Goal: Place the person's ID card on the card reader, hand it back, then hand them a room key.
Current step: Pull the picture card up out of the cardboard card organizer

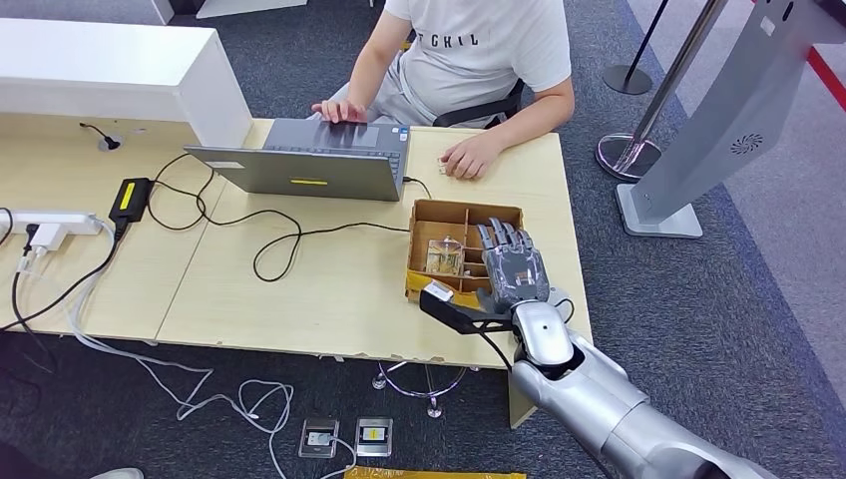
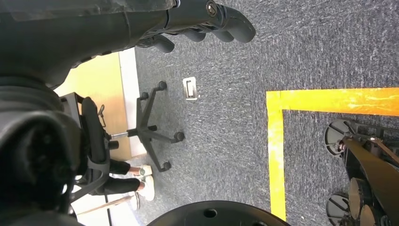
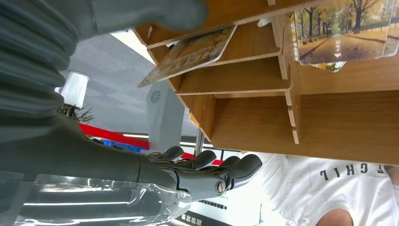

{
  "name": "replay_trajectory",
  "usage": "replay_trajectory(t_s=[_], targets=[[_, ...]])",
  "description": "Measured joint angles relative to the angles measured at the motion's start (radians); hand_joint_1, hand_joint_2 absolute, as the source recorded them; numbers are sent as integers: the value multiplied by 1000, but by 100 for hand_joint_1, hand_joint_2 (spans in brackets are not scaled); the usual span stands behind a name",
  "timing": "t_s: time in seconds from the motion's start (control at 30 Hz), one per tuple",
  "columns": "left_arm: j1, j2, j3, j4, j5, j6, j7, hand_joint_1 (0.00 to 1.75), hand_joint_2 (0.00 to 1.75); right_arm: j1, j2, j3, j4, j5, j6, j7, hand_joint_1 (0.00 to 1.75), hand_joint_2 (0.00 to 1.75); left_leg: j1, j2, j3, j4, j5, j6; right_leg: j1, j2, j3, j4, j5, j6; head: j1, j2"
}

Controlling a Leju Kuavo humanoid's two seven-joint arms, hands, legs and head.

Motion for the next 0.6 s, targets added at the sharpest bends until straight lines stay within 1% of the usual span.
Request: replay_trajectory(t_s=[0.6], targets=[[0, 0, 0, 0, 8, 6, 9, 0, 0, 12, 5, 0, 6, -21, 25, -32, 175, 175, 0, 0, 0, 0, 0, 0, 0, 0, 0, 0, 0, 0, 0, 0]])
